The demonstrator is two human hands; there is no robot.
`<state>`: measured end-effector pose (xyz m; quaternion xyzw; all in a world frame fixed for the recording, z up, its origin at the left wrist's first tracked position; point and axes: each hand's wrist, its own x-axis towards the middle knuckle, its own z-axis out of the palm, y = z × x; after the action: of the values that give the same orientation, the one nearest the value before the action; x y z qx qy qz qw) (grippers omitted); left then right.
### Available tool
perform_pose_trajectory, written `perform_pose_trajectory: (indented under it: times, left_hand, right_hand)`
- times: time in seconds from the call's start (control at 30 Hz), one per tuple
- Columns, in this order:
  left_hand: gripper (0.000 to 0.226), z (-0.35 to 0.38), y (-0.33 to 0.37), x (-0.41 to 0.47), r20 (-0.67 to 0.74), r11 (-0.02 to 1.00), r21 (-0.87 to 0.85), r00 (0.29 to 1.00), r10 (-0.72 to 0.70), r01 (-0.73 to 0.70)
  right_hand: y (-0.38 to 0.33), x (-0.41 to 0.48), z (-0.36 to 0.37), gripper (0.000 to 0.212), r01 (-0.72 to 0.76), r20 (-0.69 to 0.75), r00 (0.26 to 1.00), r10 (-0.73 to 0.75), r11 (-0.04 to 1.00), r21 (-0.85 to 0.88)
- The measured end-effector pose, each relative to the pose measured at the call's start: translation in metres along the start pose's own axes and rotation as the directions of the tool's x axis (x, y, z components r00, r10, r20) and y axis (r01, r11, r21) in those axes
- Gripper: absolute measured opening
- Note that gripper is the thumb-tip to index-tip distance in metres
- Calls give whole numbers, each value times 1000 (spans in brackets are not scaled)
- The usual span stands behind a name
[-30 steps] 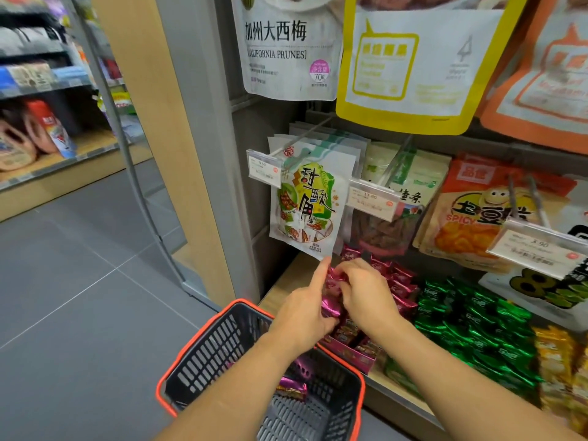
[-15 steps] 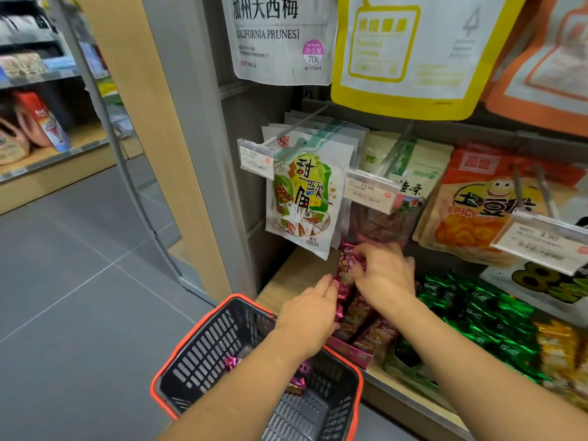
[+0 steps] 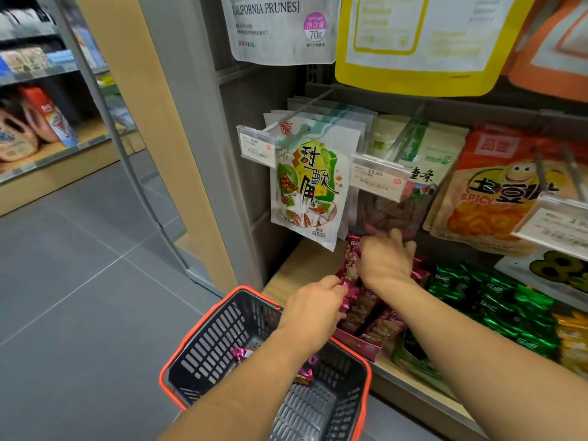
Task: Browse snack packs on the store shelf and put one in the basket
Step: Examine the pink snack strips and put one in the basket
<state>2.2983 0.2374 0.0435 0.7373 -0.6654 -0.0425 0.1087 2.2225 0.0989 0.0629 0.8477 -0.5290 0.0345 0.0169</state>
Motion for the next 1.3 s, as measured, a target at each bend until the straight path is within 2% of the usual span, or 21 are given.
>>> perform_pose_trajectory:
  times: [0.07,0.13,0.27,0.37,0.53,0.67,0.73,0.8,0.87,0.9,0.97,1.0,1.03,1.1,1.17,1.23,1.3]
  left_hand:
    - [45,-3,0,2,1,996,88,1000,-30,30]
    - [55,-4,1,3,27,992,106,997,-72,69]
    - [75,-5,-1,3,87,994,65,992,-93,88]
    - [83,-7,-7,3,114,995,35,989,-99,96]
    - [93,-10,-11,-2,174,996,57,982,-76,67]
    - [86,-20,-7,-3,176,997,-35,982,-64,71]
    - [67,-32,-5,-4,105,989,-116,992,-75,87]
    - [43,-48,-2,-6,-9,958,-247,988,-155,148]
    - [29,-68,3,-12,-27,867,-442,962,-272,232]
    - [24,-79,6,-17,23,797,-548,957,-288,253]
    - [18,-103,15,-30,203,620,-735,962,-183,273]
    - [22,-115,21,-39,291,549,-784,953,-84,288]
    - [30,-125,26,-47,356,518,-801,934,14,298]
    - [37,-136,36,-62,433,558,-783,885,171,275]
    - [22,-142,47,-73,473,609,-758,841,264,235]
    - [12,-145,54,-80,477,594,-760,846,236,263]
    - [14,-147,57,-84,415,574,-776,897,151,262]
  right_hand:
    - [-1,-3,0,17,23,0,1000,-23,1000,21]
    - [1,-9,0,18,56,-19,998,-55,997,58]
    - [10,-27,-12,21,204,-234,959,-158,961,187]
    - [19,-44,-35,21,329,-393,901,-185,882,338]
    - [45,-78,-75,24,582,-586,738,-335,756,301]
    - [62,-112,-111,13,701,-712,593,-376,676,226]
    - [69,-130,-127,8,733,-782,533,-323,638,236]
    - [73,-149,-136,9,739,-835,505,-218,609,288]
    - [73,-167,-137,16,714,-836,544,-75,564,414]
    - [72,-175,-134,17,681,-806,592,8,530,505]
    - [70,-187,-126,20,569,-681,720,133,449,689]
    - [70,-189,-123,24,504,-601,784,158,403,764]
    - [70,-190,-120,27,441,-519,840,159,358,823]
    - [68,-191,-119,27,341,-389,912,127,289,895]
    - [66,-190,-121,24,281,-312,944,104,239,930]
    - [61,-192,-122,22,211,-227,967,117,136,968]
    - [58,-194,-126,14,102,-97,988,118,-37,994]
